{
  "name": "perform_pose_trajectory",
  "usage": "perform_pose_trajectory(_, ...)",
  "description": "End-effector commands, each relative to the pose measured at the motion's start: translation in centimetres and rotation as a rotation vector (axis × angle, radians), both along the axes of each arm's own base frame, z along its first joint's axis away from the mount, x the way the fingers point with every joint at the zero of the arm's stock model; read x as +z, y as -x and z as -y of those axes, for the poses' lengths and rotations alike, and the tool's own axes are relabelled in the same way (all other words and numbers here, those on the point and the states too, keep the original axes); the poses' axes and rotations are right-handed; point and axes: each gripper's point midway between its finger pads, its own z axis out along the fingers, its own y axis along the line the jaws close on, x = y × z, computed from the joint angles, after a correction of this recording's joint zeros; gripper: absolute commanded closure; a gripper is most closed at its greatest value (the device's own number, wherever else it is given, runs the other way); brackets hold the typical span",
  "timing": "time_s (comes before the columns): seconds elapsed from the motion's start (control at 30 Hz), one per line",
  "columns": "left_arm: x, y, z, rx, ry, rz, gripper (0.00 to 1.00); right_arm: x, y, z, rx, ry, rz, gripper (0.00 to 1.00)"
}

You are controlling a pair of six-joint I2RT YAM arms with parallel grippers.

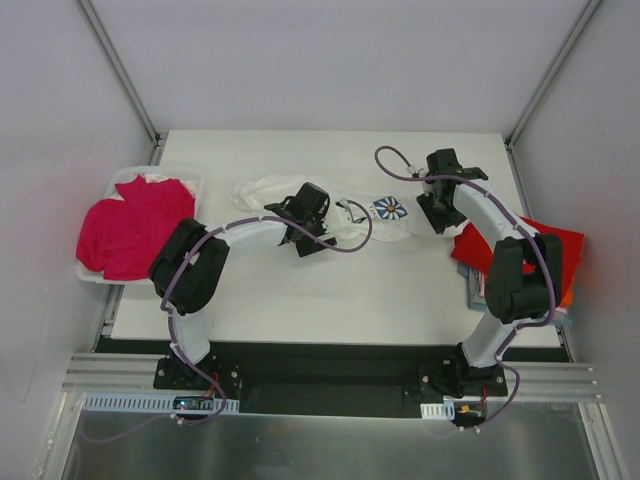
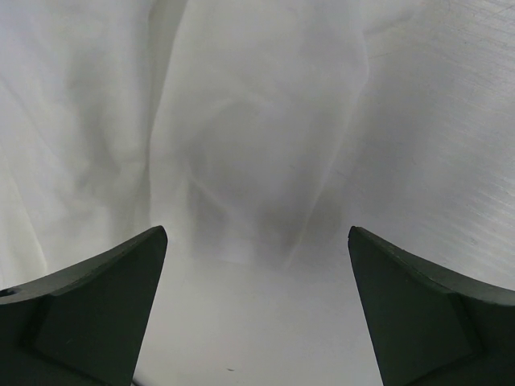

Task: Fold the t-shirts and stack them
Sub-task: Flatten out the tshirt

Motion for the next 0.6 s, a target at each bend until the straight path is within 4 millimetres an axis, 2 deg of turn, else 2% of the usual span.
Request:
perform_pose_trajectory(0.0,0.1,0.1,1.1,-0.011,0.037,-0.02,0.04,1.5,-0.5,-0.3,0.009,-0.011,0.03,0.54)
perform_pose_trajectory(0.27,-1.7,-0.7,1.3,-0.014,-0.001,-0.039,0.1,1.8,-0.2,-0.4,0.008,-0.023,0.032,0.54)
perform_pose_trajectory(0.5,-2.2,-1.7,1.6,-0.014,-0.024,-0.028,0.26,2.2,0.5,-0.4,0.009,-0.03,0.042,0.54)
perform_pose_trajectory(0.57,-2.4,-1.8,1.6,-0.012,-0.029,-0.028,0.36,2.3,0.6,-0.3,0.008,-0.029,0.044,0.55)
